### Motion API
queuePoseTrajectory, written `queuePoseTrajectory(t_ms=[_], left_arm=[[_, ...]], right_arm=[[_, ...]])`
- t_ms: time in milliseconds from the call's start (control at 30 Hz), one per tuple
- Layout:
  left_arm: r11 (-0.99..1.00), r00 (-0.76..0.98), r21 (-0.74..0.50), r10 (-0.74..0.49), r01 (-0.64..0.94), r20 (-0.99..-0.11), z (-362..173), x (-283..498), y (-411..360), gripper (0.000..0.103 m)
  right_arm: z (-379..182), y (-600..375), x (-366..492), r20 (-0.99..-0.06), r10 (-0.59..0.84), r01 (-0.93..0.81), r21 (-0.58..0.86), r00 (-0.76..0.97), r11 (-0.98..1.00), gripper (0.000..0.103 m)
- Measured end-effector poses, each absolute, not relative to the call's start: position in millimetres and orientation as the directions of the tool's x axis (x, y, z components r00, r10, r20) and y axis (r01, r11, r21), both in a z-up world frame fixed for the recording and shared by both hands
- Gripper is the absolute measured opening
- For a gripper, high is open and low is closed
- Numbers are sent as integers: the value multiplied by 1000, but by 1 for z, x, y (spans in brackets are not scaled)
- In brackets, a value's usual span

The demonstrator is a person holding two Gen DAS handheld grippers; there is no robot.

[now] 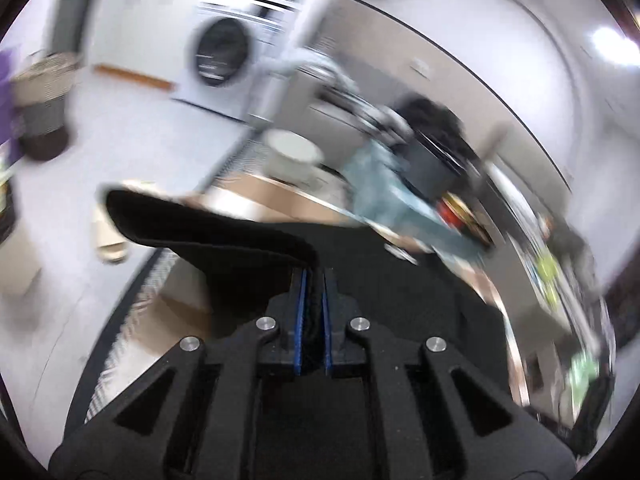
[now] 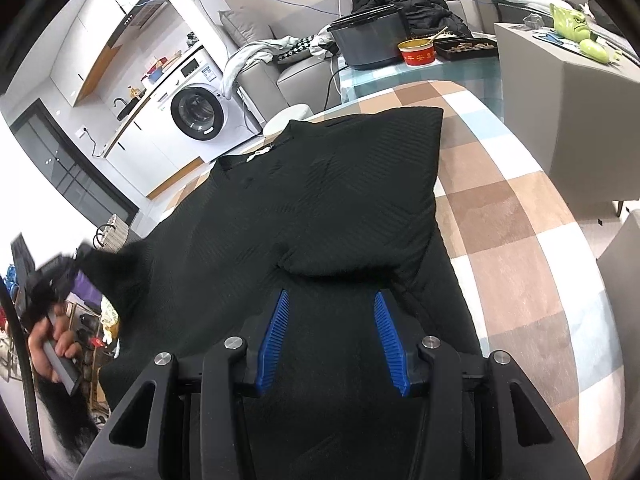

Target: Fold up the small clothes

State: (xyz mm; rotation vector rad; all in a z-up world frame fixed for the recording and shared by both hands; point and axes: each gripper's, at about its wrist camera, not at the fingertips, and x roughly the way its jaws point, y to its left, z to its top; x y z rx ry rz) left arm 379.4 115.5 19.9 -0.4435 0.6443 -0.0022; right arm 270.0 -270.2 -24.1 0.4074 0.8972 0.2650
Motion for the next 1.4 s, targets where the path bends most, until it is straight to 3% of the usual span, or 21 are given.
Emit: queuePoseTrajectory(t_ms=[133, 200, 367, 500, 633, 733, 767, 800, 933, 967, 1033, 1067, 1100, 1400], left_arm=[[942, 660, -335, -263, 19, -704, -8, 411, 34, 13], [934, 592, -357, -304, 30, -746, -26, 417, 21, 29], [935, 611, -355, -276, -9, -742, -28, 398, 38, 59], [934, 655, -342, -195, -104, -730, -34, 381, 84, 59], [878, 618, -419, -201, -230, -760, -61, 391, 129, 56], [833, 594, -471, -230, -290, -771, -85, 405, 143, 37], [828, 598, -472, -221, -303, -771, -89, 409, 145, 23], [823, 619, -478, -208, -307, -757, -90, 411, 145, 17], [837, 696, -528, -295, -142, -655, -65, 431, 119, 18], [841, 702, -535, -337, -74, -627, -56, 434, 106, 21], [863, 695, -502, -390, 48, -604, -37, 435, 76, 42], [879, 697, -472, -383, 72, -606, -32, 432, 64, 60], [898, 703, -431, -363, 89, -611, -28, 428, 56, 70], [941, 656, -338, -234, -35, -718, -52, 389, 84, 72]], right_arm=[[-26, -274, 266, -705, 379, -42, 445, 599, 895, 50], [-28, -277, 264, -708, 374, -28, 449, 599, 893, 50], [-30, -284, 258, -706, 365, -15, 449, 607, 894, 55], [-37, -289, 262, -712, 368, 5, 463, 598, 886, 55], [-39, -284, 261, -713, 381, 1, 472, 589, 882, 55], [-40, -283, 258, -713, 383, 2, 474, 588, 880, 55], [-41, -283, 257, -715, 382, 5, 474, 586, 880, 55], [-42, -283, 257, -718, 380, 8, 473, 584, 881, 55], [-49, -284, 258, -742, 362, 36, 460, 564, 887, 55], [-50, -284, 258, -745, 359, 41, 459, 562, 888, 55], [-48, -284, 256, -748, 351, 45, 452, 564, 891, 55], [-47, -285, 253, -749, 344, 48, 447, 567, 893, 55], [-45, -285, 251, -748, 336, 50, 441, 572, 896, 55], [-42, -301, 239, -745, 316, 69, 435, 588, 898, 59]])
